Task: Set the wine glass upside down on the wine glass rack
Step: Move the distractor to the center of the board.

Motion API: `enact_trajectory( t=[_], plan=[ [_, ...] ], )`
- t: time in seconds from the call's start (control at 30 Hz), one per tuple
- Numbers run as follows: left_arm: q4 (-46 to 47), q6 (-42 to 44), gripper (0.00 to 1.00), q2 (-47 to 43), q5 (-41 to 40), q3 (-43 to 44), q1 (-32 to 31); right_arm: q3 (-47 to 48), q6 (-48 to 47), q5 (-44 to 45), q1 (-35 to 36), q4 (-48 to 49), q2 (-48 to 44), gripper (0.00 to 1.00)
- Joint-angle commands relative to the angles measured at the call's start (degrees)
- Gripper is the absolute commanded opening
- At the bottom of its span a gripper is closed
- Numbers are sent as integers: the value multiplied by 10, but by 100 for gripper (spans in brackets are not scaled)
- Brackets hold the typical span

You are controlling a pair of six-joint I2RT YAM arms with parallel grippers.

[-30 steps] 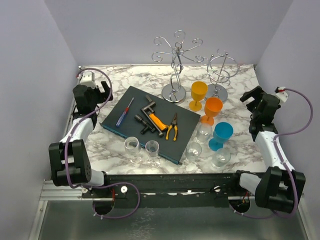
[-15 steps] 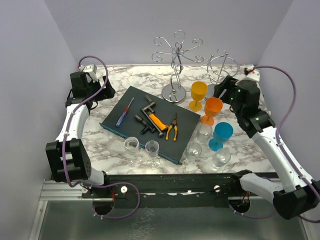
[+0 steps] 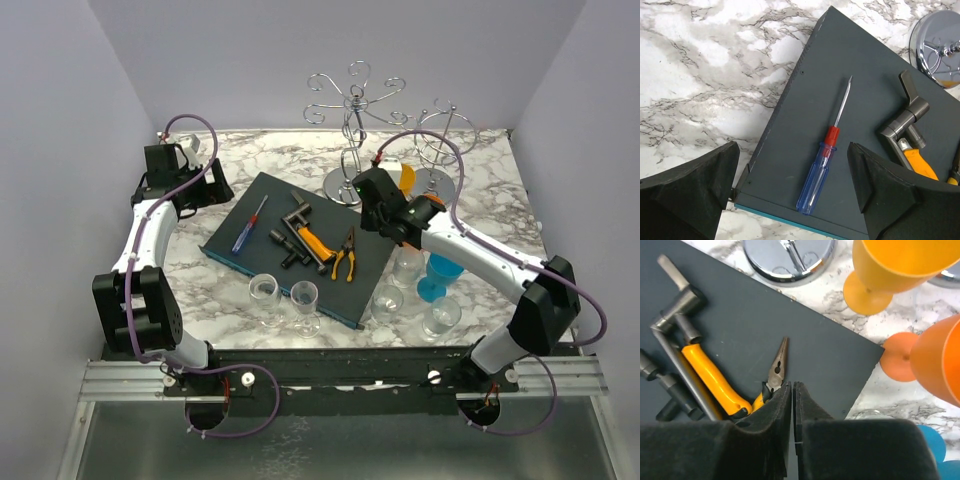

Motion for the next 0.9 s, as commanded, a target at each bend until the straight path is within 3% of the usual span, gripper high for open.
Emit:
enact_trajectory(
  t=[0.0, 0.3, 0.87],
  plan=[
    [-25, 17, 97, -1, 4, 24, 3, -3, 40, -8, -2, -33, 28, 8],
    [-43, 41, 97, -5, 9, 32, 3, -75, 96, 4, -2, -30, 75, 5],
    [-51, 78, 96, 2, -1, 17, 3, -97, 131, -11, -4, -92, 112, 0]
  ],
)
